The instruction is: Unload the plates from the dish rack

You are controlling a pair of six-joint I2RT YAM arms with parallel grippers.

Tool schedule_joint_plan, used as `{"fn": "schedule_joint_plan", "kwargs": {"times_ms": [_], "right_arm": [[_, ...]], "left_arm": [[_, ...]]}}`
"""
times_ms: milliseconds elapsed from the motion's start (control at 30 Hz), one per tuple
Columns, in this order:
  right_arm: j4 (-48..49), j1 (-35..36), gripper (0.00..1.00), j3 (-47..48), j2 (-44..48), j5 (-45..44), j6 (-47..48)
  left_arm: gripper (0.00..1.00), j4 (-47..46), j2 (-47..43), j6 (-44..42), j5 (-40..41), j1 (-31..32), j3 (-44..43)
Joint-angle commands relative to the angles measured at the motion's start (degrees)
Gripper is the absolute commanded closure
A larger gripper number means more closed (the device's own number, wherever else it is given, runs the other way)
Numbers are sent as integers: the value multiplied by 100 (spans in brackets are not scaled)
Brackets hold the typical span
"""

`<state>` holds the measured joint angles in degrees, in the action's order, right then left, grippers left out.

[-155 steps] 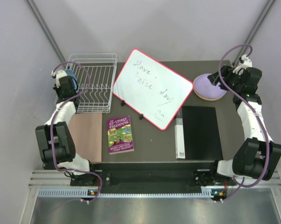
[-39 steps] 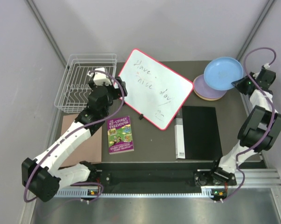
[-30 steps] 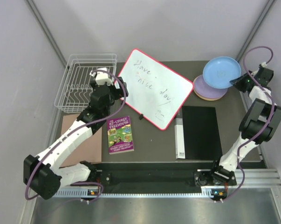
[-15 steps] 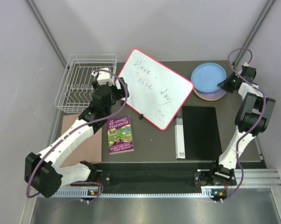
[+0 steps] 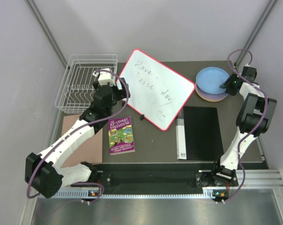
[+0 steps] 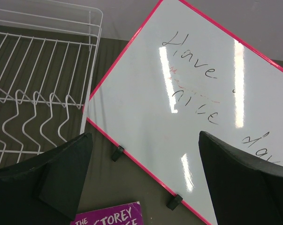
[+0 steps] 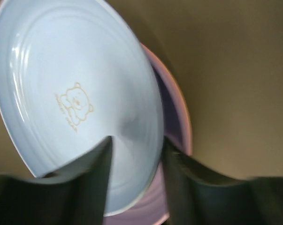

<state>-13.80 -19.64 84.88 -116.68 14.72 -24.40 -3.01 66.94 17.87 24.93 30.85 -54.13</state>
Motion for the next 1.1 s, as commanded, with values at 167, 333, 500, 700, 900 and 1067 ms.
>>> {"fn": "schedule_joint_plan", "kwargs": {"times_ms": [167, 333, 500, 700, 900, 1067], "right_arm": [[-211, 232, 27, -603, 1551, -715, 410], [114, 443, 25, -1166, 2798, -848, 533], [439, 794, 24, -1798, 4027, -787, 551], [1686, 1541, 20, -3169, 5399, -400, 700], [2048, 2262, 15, -4206, 6130, -865, 990], [2610, 2824, 5, -5270, 6631, -1216, 1104]], "left_arm": [[1, -148, 109, -152, -190, 26, -150], [1, 63, 232, -319, -94, 26, -212], [1, 63, 197, -319, 56, 26, 51], [1, 2, 4, -161, -452, 44, 622], [1, -121, -295, 15, -1113, 254, 1421], [1, -552, -480, -90, -1008, 360, 2239]]}}
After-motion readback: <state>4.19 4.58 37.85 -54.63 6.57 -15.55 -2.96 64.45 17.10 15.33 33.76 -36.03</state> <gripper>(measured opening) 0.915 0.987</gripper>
